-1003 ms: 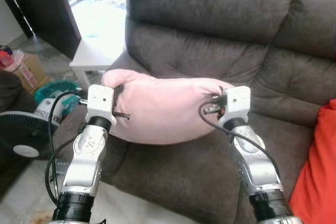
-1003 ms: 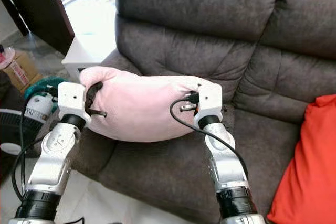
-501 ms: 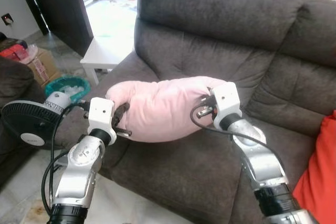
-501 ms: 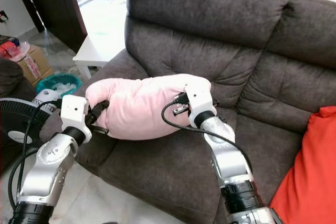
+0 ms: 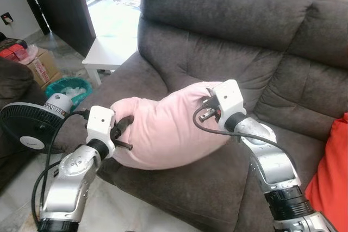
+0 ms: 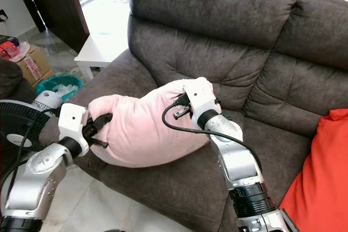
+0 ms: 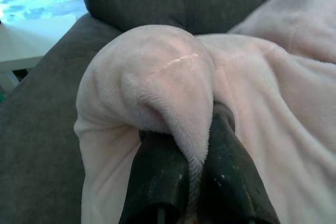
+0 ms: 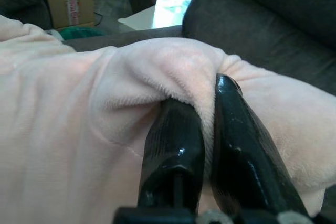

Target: Move the pillow to the sofa from floor

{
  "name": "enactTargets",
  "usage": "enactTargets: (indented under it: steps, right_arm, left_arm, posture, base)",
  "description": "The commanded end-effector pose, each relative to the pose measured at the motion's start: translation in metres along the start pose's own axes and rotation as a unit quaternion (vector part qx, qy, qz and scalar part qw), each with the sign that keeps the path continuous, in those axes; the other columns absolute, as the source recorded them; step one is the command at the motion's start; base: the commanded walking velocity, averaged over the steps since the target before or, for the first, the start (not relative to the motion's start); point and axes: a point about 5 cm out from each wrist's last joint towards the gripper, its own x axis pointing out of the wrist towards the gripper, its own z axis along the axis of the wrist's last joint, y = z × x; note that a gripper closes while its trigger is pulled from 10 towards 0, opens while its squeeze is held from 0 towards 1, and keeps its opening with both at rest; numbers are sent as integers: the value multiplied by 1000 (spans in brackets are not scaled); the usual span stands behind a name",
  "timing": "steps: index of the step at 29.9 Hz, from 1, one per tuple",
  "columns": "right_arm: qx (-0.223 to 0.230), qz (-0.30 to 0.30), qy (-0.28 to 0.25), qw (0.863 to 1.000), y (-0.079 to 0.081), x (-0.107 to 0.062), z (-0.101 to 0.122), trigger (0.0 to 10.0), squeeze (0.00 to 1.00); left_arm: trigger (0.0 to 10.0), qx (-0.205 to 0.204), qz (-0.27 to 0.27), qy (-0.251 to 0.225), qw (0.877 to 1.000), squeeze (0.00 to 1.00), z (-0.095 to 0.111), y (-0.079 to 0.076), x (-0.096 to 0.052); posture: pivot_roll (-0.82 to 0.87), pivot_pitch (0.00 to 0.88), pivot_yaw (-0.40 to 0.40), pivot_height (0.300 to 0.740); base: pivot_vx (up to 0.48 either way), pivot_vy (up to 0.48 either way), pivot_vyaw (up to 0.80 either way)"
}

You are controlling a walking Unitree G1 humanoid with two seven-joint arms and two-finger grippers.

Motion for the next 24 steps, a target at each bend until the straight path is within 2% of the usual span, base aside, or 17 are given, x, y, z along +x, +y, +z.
enactTargets:
  steps: [1, 7, 13, 14, 15, 16, 17, 18, 24]
  right_arm:
    - [-10, 48, -52, 997, 17, 2, 25, 10000, 0]
    - [-7, 50, -47, 998, 18, 2, 23, 10000, 0]
    - [-2, 52, -45, 998, 17, 0, 22, 10000, 0]
    - [0, 52, -45, 998, 17, 0, 21, 10000, 443]
    - [1, 51, -44, 998, 17, 0, 21, 10000, 741]
    - [1, 51, -44, 998, 17, 0, 21, 10000, 741]
    - [2, 51, -44, 998, 17, 0, 21, 10000, 886]
    - [2, 51, -43, 998, 17, 0, 20, 10000, 937]
    - [3, 52, -43, 998, 18, 0, 20, 10000, 929]
  left_arm:
    - [10000, 0, -48, -32, 998, 0, 14, -14, 2]
    - [10000, 7, -48, -20, 999, 0, 12, -13, 1]
    - [10000, 15, -27, -11, 999, 0, 7, -8, 2]
    - [10000, 15, -22, -11, 1000, 0, 7, -7, 3]
    - [10000, 16, -17, -11, 1000, 0, 6, -5, 3]
    - [10000, 16, -14, -11, 1000, 0, 6, -5, 3]
    - [10000, 18, -5, -10, 1000, 0, 6, -3, 3]
    - [10000, 19, 11, -10, 1000, 0, 5, 1, 4]
    - [10000, 23, 78, -12, 997, 0, 3, 17, 3]
  posture:
    - [148, 81, -53, 740]
    - [148, 80, -53, 740]
    - [142, 79, -52, 740]
    - [142, 79, -52, 740]
    - [143, 79, -52, 740]
    - [143, 79, -52, 740]
    - [143, 79, -52, 740]
    - [144, 79, -53, 740]
    - [144, 78, -55, 740]
  base:
    - [0, 0, 0]
    - [0, 0, 0]
    - [0, 0, 0]
    - [0, 0, 0]
    - [0, 0, 0]
    - [0, 0, 0]
    - [0, 0, 0]
    - [0, 0, 0]
    - [0, 0, 0]
